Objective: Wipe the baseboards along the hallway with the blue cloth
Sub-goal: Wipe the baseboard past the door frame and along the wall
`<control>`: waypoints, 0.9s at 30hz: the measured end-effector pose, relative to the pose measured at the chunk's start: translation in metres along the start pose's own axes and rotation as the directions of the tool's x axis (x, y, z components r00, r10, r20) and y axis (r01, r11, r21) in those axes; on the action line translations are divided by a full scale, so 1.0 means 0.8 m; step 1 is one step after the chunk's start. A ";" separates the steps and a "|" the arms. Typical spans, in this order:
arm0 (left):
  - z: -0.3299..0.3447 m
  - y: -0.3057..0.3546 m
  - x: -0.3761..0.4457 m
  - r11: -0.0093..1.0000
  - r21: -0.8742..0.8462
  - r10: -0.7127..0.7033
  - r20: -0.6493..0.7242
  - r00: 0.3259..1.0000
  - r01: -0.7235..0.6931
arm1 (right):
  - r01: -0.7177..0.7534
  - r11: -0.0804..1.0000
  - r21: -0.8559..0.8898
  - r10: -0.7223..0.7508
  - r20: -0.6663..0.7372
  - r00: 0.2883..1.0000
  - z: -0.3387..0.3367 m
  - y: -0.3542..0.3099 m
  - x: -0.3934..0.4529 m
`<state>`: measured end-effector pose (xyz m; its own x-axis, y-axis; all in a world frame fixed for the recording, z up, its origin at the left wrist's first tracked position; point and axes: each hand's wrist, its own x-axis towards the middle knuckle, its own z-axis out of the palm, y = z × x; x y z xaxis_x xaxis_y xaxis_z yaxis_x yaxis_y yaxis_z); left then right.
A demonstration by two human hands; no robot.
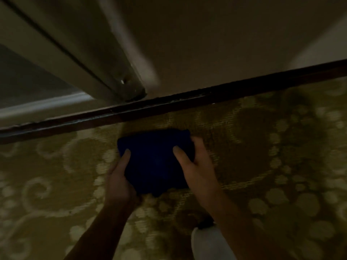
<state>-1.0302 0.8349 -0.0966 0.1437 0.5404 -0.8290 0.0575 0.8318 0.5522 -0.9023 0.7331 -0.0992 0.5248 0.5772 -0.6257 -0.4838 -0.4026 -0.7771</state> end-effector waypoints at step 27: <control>0.051 0.023 -0.037 0.986 0.017 0.151 0.343 0.927 -0.167 | 0.274 0.947 -0.165 -0.320 -0.437 0.841 0.012 -0.094 0.014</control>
<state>-0.9927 0.8290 -0.0585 0.4808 0.5831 -0.6548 0.0491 0.7278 0.6840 -0.8670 0.7768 -0.0471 0.9017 0.3038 -0.3075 -0.1987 -0.3405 -0.9190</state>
